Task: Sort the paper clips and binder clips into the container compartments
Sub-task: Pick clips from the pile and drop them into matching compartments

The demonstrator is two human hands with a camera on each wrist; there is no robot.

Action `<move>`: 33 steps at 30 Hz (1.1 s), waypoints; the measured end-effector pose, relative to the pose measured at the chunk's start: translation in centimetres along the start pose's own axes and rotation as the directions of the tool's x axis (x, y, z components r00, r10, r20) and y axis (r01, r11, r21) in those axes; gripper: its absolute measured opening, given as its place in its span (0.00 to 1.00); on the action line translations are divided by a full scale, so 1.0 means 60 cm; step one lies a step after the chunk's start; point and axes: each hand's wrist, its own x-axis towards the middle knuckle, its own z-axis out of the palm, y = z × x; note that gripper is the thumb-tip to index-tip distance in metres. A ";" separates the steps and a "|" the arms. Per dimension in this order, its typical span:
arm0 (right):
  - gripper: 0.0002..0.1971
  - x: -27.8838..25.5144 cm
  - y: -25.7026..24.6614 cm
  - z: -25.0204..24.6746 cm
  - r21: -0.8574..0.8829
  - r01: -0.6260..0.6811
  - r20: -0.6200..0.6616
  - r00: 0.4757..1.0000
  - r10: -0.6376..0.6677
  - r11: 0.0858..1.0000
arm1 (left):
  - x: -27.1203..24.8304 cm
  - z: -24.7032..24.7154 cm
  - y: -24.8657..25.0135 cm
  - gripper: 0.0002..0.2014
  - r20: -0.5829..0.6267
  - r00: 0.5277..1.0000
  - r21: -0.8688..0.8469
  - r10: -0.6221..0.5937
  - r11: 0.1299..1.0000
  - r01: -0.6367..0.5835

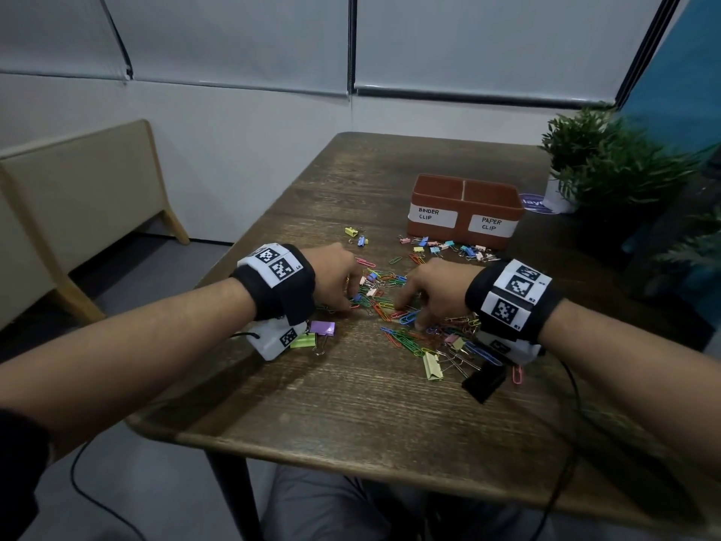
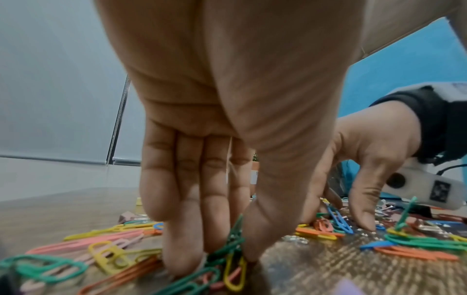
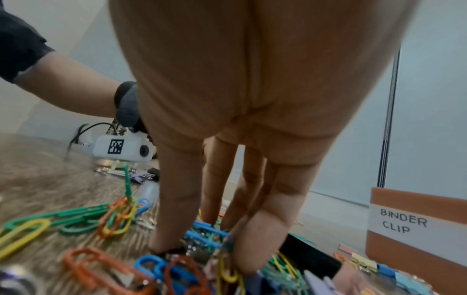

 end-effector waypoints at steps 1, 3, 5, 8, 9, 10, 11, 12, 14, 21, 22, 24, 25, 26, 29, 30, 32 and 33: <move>0.24 -0.002 -0.001 0.000 0.010 0.006 -0.008 1.000 -0.006 1.000 | -0.001 -0.001 0.001 0.08 0.001 1.000 -0.002 0.006 1.000 -0.006; 0.21 -0.003 -0.002 0.000 0.020 0.008 -0.024 1.000 -0.007 1.000 | -0.001 -0.004 0.001 0.07 -0.006 1.000 -0.011 0.019 1.000 -0.019; 0.16 -0.004 -0.007 0.001 0.011 0.004 -0.044 0.999 -0.003 1.000 | -0.001 -0.008 -0.001 0.07 -0.007 1.000 -0.039 0.015 0.999 -0.015; 0.10 -0.004 -0.010 0.004 -0.062 0.024 -0.077 0.997 -0.029 0.998 | 0.001 -0.012 -0.011 0.07 -0.032 0.999 -0.115 -0.001 0.993 -0.002; 0.06 -0.003 -0.010 0.005 -0.088 0.032 -0.092 0.995 -0.040 0.996 | 0.002 -0.014 -0.015 0.06 -0.050 0.999 -0.146 -0.010 0.989 0.003; 0.06 -0.002 -0.010 0.006 -0.104 0.037 -0.108 0.993 -0.048 0.994 | 0.002 -0.017 -0.020 0.06 -0.067 0.998 -0.176 -0.021 0.984 0.009; 0.10 0.001 -0.011 0.008 -0.109 0.033 -0.120 0.992 -0.046 0.993 | 0.002 -0.021 -0.026 0.07 -0.077 0.996 -0.205 -0.035 0.979 0.018; 0.11 0.002 -0.012 0.008 -0.102 0.030 -0.127 0.991 -0.043 0.994 | 0.002 -0.024 -0.031 0.07 -0.070 0.996 -0.236 -0.050 0.971 0.032; 0.07 0.002 -0.012 0.007 -0.081 0.020 -0.135 0.990 -0.031 0.996 | 0.003 -0.028 -0.040 0.07 -0.020 0.996 -0.352 -0.089 0.933 0.076; 0.06 0.004 0.033 -0.015 0.348 0.043 -0.229 0.973 0.040 0.936 | 0.011 -0.028 -0.050 0.11 0.152 0.931 -0.832 -0.331 0.465 0.301; 0.05 0.003 0.041 -0.018 0.480 0.039 -0.209 0.975 0.071 0.876 | 0.012 -0.028 -0.049 0.11 0.194 0.927 -0.850 -0.320 0.417 0.322; 0.04 0.000 0.055 -0.021 0.703 0.029 -0.161 0.980 0.120 0.711 | 0.015 -0.030 -0.047 0.16 0.261 0.923 -0.856 -0.282 0.375 0.357; 0.04 0.000 0.061 -0.021 0.785 0.029 -0.139 0.982 0.130 0.618 | 0.017 -0.031 -0.046 0.19 0.269 0.919 -0.854 -0.287 0.371 0.366; 0.05 0.000 0.065 -0.021 0.852 0.031 -0.119 0.984 0.136 0.523 | 0.020 -0.031 -0.043 0.21 0.253 0.918 -0.837 -0.306 0.406 0.366; 0.08 0.007 0.082 -0.016 0.961 0.014 -0.069 0.979 0.192 0.275 | 0.021 -0.025 -0.033 0.24 0.148 0.935 -0.734 -0.321 0.598 0.321; 0.07 0.009 0.089 -0.016 0.975 -0.002 -0.048 0.974 0.220 0.222 | 0.021 -0.021 -0.031 0.23 0.134 0.949 -0.699 -0.286 0.652 0.295; 0.05 0.010 0.096 -0.017 0.987 -0.029 -0.012 0.968 0.252 0.157 | 0.018 -0.016 -0.029 0.22 0.119 0.971 -0.591 -0.206 0.771 0.236; 0.04 0.011 0.099 -0.017 0.989 -0.039 0.001 0.966 0.259 0.141 | 0.016 -0.016 -0.026 0.21 0.102 0.978 -0.497 -0.180 0.843 0.207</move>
